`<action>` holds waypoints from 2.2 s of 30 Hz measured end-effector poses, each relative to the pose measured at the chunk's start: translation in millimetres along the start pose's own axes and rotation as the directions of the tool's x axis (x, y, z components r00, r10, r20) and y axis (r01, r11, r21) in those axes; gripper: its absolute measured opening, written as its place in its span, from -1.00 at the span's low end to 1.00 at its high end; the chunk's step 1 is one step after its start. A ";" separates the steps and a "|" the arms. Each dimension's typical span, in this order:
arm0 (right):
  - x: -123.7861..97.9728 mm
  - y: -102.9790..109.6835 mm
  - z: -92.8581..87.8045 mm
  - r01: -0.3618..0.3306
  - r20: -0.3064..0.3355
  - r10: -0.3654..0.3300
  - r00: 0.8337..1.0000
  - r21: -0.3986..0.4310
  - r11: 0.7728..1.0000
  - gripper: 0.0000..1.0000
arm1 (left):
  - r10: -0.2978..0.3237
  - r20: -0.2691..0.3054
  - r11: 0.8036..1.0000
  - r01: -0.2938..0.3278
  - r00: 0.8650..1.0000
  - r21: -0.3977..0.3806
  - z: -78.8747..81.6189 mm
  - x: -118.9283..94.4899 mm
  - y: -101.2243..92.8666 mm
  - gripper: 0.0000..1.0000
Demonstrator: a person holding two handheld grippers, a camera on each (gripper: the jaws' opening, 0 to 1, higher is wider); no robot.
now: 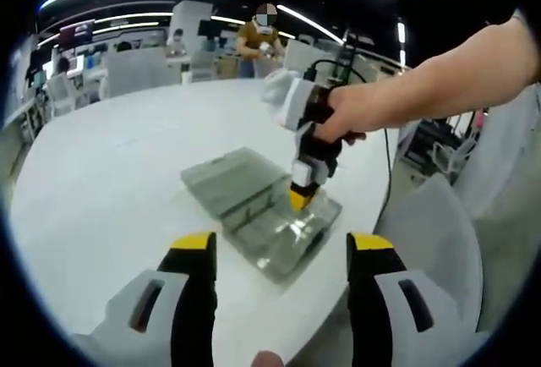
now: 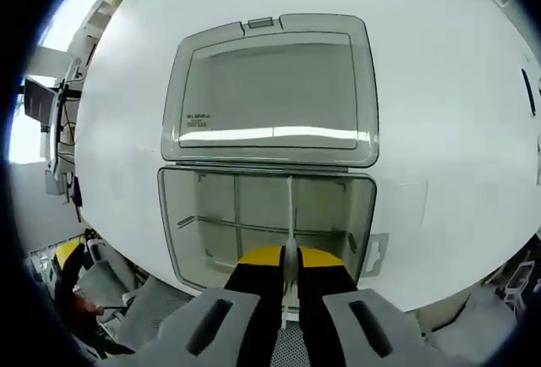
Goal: Insert the divider into the dual guide fixture by aligning both edges with the guide slots and pushing it downward to the bottom, including one-sided entry, uneven engagement, binding, and posture correction.
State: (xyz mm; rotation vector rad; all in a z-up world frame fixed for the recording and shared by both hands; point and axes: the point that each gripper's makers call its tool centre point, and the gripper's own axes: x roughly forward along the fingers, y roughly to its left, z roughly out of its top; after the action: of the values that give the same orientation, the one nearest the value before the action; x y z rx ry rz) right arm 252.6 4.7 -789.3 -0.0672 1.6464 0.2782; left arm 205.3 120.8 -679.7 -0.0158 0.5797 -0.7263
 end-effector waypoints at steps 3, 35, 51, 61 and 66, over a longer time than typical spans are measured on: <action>0.7 0.2 0.5 0.007 0.001 -0.007 1.000 -0.011 1.000 -1.00 | 0.000 -0.001 1.000 0.000 1.000 -0.001 -0.4 -0.3 -0.5 0.21; 12.1 -1.9 -0.2 0.054 0.046 -0.051 0.998 -0.061 0.997 -1.00 | 0.007 -0.012 1.000 -0.008 1.000 -0.006 -3.7 -2.0 -4.8 0.20; 14.7 -2.4 2.1 0.067 0.052 -0.063 0.997 -0.070 0.995 -0.99 | 0.007 -0.029 1.000 -0.007 1.000 0.005 -1.6 -1.9 -6.8 0.19; 8.3 2.4 0.2 0.003 0.071 0.003 0.997 -0.081 0.997 -0.92 | 0.009 -0.045 1.000 -0.009 0.999 0.004 -3.3 -3.7 -8.3 0.19; -1.4 4.0 3.1 -0.045 0.101 0.055 0.993 -0.097 0.994 -0.92 | 0.016 -0.046 1.000 -0.016 0.999 0.002 -2.8 -4.7 -6.6 0.19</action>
State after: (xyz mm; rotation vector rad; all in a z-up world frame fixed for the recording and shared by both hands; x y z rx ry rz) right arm 254.9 9.1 -787.6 -0.0819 1.5333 0.3921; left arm 197.0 119.4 -678.4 0.0068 0.6228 -0.7134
